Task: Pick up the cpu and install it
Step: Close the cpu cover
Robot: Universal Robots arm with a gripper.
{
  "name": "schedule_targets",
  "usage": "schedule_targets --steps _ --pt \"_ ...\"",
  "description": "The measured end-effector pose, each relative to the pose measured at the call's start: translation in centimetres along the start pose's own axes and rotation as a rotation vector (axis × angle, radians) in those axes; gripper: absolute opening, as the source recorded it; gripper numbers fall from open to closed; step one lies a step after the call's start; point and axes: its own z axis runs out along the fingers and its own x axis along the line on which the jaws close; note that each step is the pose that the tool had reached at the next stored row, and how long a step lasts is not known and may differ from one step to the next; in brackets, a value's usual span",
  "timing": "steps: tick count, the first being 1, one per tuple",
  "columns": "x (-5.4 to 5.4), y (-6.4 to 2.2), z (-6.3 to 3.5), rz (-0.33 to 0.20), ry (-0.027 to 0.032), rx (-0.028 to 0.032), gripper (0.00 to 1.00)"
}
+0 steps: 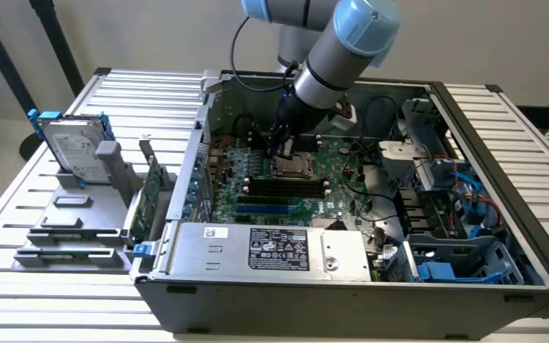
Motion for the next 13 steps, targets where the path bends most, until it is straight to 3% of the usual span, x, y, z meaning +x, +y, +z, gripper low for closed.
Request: schedule_targets --steps 9,13 --pt "-0.1 -2.60 0.50 0.000 0.0018 0.0053 0.11" --pt "-0.1 -2.76 0.56 0.000 0.0018 0.0054 0.11"
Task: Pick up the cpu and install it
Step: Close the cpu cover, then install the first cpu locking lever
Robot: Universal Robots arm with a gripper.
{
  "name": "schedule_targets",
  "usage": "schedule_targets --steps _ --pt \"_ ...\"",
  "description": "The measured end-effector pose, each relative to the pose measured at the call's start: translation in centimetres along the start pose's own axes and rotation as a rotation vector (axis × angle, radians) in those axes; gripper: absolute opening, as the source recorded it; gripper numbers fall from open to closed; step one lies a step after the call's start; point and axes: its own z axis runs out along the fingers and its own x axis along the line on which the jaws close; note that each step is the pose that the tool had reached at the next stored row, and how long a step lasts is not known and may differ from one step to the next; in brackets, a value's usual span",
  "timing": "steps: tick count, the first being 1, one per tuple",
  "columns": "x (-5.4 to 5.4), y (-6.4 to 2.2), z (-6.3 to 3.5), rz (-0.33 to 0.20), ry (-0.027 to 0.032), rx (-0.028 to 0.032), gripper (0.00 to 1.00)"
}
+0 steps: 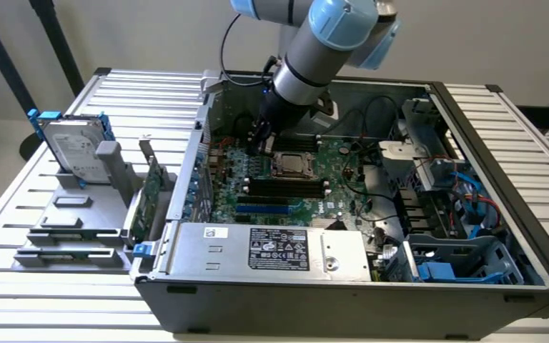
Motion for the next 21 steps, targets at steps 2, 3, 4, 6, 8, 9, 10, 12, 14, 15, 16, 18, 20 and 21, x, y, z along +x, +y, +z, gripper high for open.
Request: schedule_targets --steps 2,3,4,6,8,9,10,12,14,15,16,18,20,21 --pt "0.0 0.00 0.00 0.000 0.0000 0.0000 0.11" --pt "0.0 0.00 0.00 0.000 0.0001 0.0000 0.11" --pt "0.0 0.00 0.00 0.000 0.0001 0.0000 0.11" --pt "0.0 0.00 0.00 0.000 0.0001 0.0000 0.11" --pt "0.0 0.00 0.00 0.000 0.0001 0.0000 0.11" --pt "0.0 0.00 0.00 0.000 0.0000 0.0000 0.11" --pt "0.0 -0.01 0.00 0.000 0.0001 -0.0001 0.11" --pt "0.0 -0.09 0.04 0.000 0.0002 -0.0022 0.11" --pt "0.0 -0.29 0.10 0.001 0.0007 -0.0048 0.11" --pt "0.0 -0.39 0.09 0.002 0.0011 -0.0053 0.11" --pt "0.0 -0.49 0.03 0.003 0.0016 -0.0056 0.11" --pt "0.0 -0.78 -0.42 0.006 0.0027 -0.0061 0.11" --pt "0.0 -1.11 -1.07 0.008 0.0037 -0.0065 0.11" --pt "0.0 -1.25 -1.34 0.010 0.0045 -0.0068 0.11"
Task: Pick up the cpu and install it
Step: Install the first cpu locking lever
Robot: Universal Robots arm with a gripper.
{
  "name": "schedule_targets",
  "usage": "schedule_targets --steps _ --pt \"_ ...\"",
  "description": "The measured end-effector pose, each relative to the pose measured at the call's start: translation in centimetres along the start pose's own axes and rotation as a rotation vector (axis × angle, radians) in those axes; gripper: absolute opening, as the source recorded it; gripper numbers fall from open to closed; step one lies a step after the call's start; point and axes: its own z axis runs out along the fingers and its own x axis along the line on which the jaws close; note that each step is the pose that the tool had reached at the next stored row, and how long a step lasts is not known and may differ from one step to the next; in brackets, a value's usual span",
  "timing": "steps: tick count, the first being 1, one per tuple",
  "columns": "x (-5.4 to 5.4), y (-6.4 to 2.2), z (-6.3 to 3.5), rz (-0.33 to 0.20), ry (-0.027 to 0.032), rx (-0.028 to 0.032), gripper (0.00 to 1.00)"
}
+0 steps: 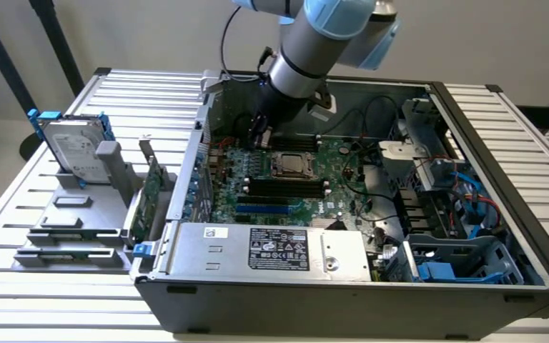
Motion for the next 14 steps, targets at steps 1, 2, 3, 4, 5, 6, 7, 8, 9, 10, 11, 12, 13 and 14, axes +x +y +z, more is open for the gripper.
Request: schedule_targets --steps 1,2,3,4,5,6,7,8,9,10,11,12,13,14 --pt "0.00 -0.11 -0.18 0.003 0.0008 -0.0004 0.11" --pt "0.02 -0.17 -0.28 0.007 0.0027 -0.0012 0.11" --pt "0.02 -0.19 -0.30 0.015 0.0057 -0.0025 0.11" --pt "0.02 -0.20 -0.30 0.024 0.0095 -0.0042 0.11" --pt "0.02 -0.21 -0.30 0.036 0.0139 -0.0061 0.11" --pt "0.02 -0.21 -0.30 0.048 0.0187 -0.0082 0.11" --pt "0.02 -0.21 -0.30 0.063 0.0246 -0.0108 0.11" --pt "0.02 -0.22 -0.30 0.078 0.0305 -0.0134 0.11" --pt "0.02 -0.21 -0.30 0.093 0.0364 -0.0160 0.11" --pt "0.02 -0.21 -0.30 0.109 0.0428 -0.0188 0.11" --pt "0.02 -0.21 -0.30 0.124 0.0486 -0.0213 0.11" --pt "0.02 -0.21 -0.30 0.137 0.0537 -0.0235 0.11" --pt "0.02 -0.21 -0.30 0.150 0.0588 -0.0258 0.11" --pt "0.02 -0.22 -0.30 0.163 0.0640 -0.0280 0.11"
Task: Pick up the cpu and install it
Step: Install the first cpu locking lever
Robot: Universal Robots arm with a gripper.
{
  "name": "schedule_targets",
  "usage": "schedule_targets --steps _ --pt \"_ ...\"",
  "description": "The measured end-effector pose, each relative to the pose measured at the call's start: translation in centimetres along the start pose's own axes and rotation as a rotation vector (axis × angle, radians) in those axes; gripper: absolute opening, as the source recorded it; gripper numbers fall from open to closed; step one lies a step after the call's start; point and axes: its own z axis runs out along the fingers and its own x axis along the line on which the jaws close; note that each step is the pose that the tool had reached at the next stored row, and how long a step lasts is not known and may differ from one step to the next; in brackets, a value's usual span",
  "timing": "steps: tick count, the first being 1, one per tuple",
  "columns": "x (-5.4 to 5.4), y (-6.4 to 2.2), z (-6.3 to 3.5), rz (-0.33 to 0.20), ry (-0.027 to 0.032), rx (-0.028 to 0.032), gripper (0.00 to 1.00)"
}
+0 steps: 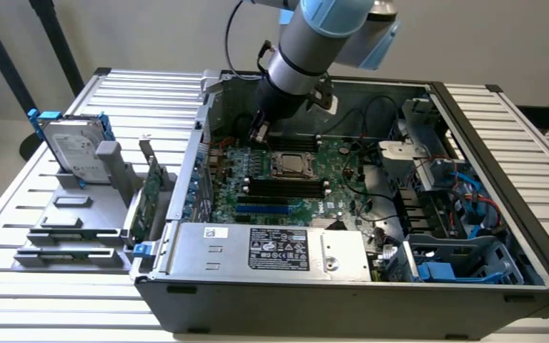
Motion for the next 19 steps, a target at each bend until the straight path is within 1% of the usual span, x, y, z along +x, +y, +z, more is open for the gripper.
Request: schedule_targets --steps 2,4,7,9,10,12,15,19 --pt "0.0 -0.05 0.02 0.021 0.0094 -0.0034 0.11" --pt "0.0 -0.19 -0.03 0.033 0.0205 -0.0044 0.11" --pt "0.0 -0.58 -0.37 0.040 0.0429 -0.0016 0.11" --pt "0.0 -0.85 -0.61 0.044 0.0567 0.0001 0.11" --pt "0.0 -0.96 -0.68 0.047 0.0620 0.0003 0.11" --pt "0.0 -1.11 -0.68 0.058 0.0687 -0.0015 0.11" --pt "-0.1 -1.27 -0.63 0.083 0.0786 -0.0063 0.11" --pt "-0.1 -1.42 -0.58 0.122 0.0947 -0.0137 0.11"
